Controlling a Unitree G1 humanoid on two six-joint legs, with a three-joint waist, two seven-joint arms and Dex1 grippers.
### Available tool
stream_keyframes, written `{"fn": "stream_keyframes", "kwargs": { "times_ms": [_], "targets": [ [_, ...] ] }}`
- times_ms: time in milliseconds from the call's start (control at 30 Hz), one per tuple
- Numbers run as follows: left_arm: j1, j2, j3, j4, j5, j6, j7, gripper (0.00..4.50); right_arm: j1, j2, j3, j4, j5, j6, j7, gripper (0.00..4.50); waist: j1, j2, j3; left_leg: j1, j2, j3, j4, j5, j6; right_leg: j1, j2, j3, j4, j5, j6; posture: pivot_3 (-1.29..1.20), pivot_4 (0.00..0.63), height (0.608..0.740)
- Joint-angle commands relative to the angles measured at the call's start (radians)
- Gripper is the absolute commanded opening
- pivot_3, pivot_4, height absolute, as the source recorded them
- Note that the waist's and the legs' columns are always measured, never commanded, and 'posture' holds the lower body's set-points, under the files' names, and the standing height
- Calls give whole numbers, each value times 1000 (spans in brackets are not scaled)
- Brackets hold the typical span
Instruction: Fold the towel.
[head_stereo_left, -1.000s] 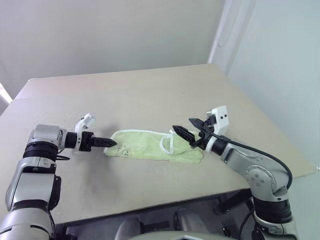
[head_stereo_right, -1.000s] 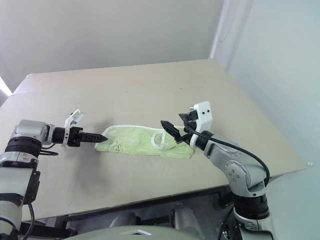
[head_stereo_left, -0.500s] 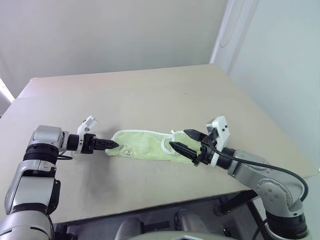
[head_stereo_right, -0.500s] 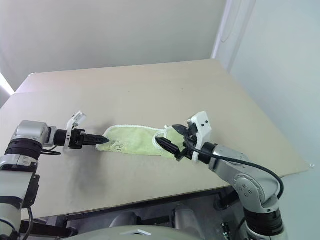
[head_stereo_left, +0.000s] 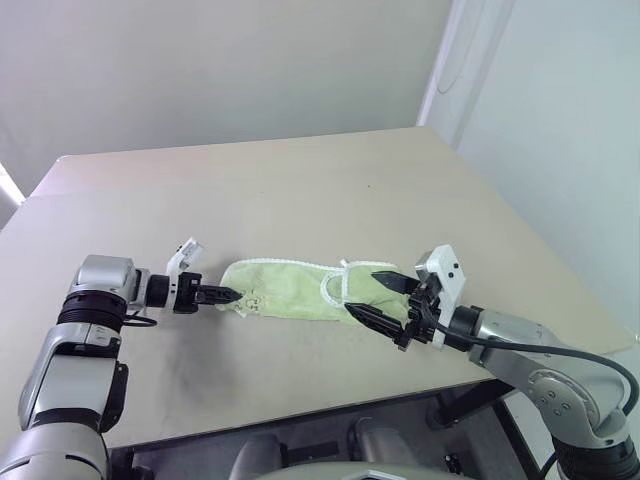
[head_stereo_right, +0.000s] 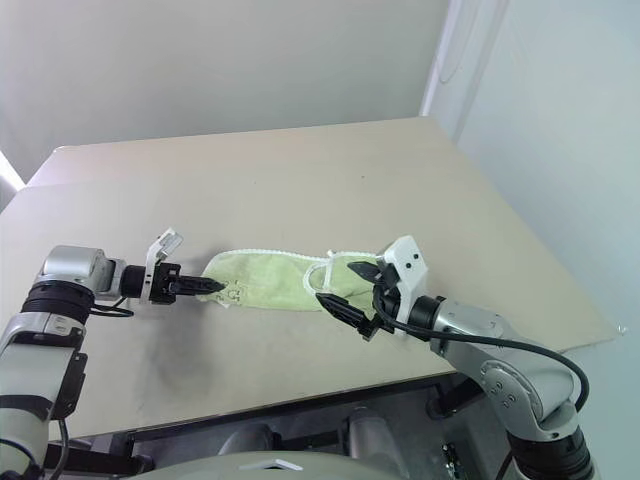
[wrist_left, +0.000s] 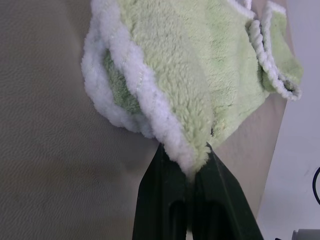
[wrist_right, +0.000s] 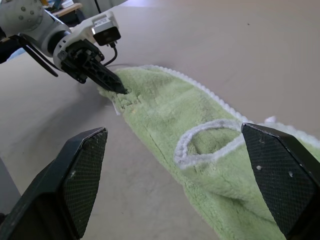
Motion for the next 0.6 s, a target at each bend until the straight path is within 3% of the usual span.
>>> {"fn": "stream_keyframes", "kwargs": {
  "times_ms": [33,300,467,600],
  "targets": [
    [-46,58,5,-20,-3,-31,-7,36,5,-20,-23,-29,3,-24,16,4500,0,0,0,0,0,0,0,0,0,0,0,0,0,0,0,0,0,740],
    [-173,155,-73,94,115,-299,-63,36,55,-78,-47,-54,5,-43,84,4500,2,-3,2,-1,0,0,-1,0,0,-1,0,0,-1,0,0,0,0,740],
    [-244,128,-151,79,200,-537,-131,36,58,-113,-14,-36,-50,-73,106,4500,4,-4,3,-2,0,1,-1,0,0,-1,-1,0,-1,0,0,0,0,740],
    [-304,69,-170,54,206,-588,-202,36,54,-101,-5,-36,-63,-77,101,4500,6,-6,4,-3,0,0,-1,0,0,-2,0,0,-1,0,0,0,0,740]
  ]
}}
